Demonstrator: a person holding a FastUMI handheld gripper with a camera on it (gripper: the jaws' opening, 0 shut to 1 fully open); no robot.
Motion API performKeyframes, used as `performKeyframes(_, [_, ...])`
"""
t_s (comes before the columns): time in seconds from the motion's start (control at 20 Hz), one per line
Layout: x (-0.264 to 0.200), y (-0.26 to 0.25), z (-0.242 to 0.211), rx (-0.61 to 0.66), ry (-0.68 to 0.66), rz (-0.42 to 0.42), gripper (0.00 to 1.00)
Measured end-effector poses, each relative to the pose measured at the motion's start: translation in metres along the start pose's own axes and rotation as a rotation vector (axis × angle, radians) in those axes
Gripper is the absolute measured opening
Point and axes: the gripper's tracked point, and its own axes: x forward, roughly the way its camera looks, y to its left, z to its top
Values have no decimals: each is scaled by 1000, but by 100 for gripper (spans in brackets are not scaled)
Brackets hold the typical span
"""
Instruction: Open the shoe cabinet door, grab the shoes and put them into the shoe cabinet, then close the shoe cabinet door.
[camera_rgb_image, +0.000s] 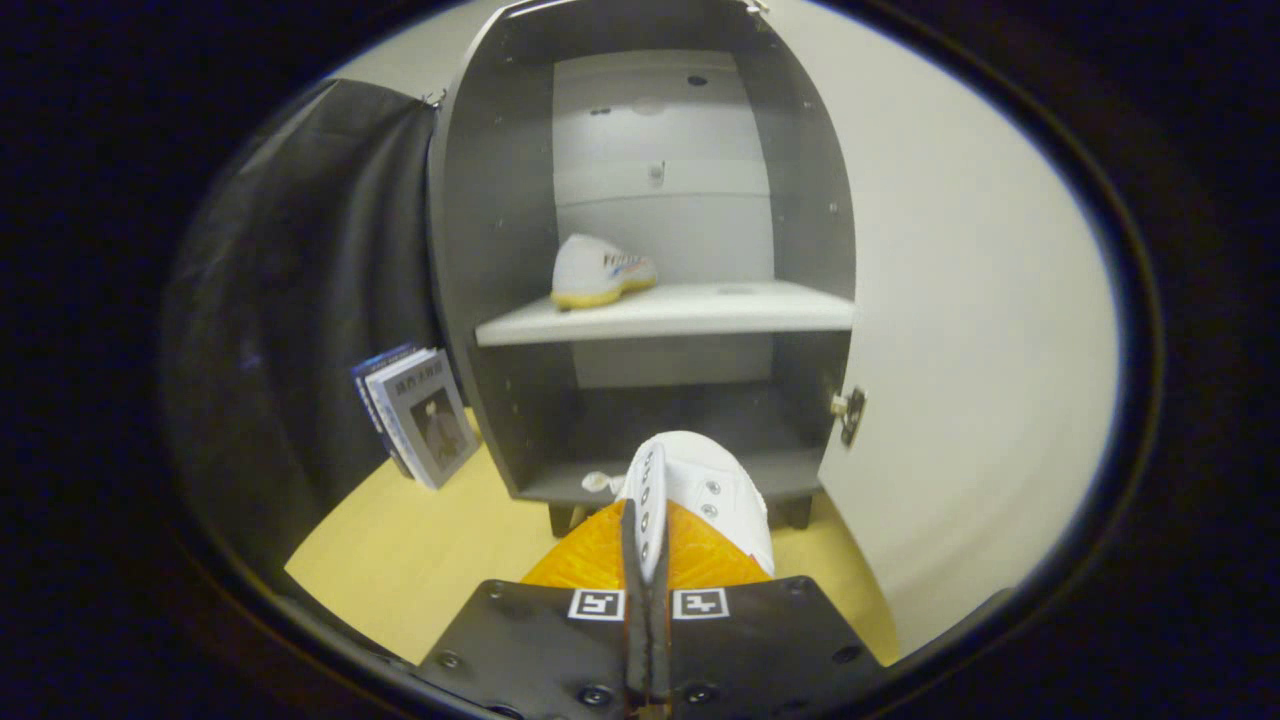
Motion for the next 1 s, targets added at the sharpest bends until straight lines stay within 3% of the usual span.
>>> performKeyframes(0.2, [6,0,81,-1,-82,-46,3])
performKeyframes(0.45, [40,-3,147,-31,-148,-75,3])
performKeyframes(0.7, [94,-10,185,-37,-191,-103,3])
performKeyframes(1.0, [145,-28,194,-89,-161,-140,3])
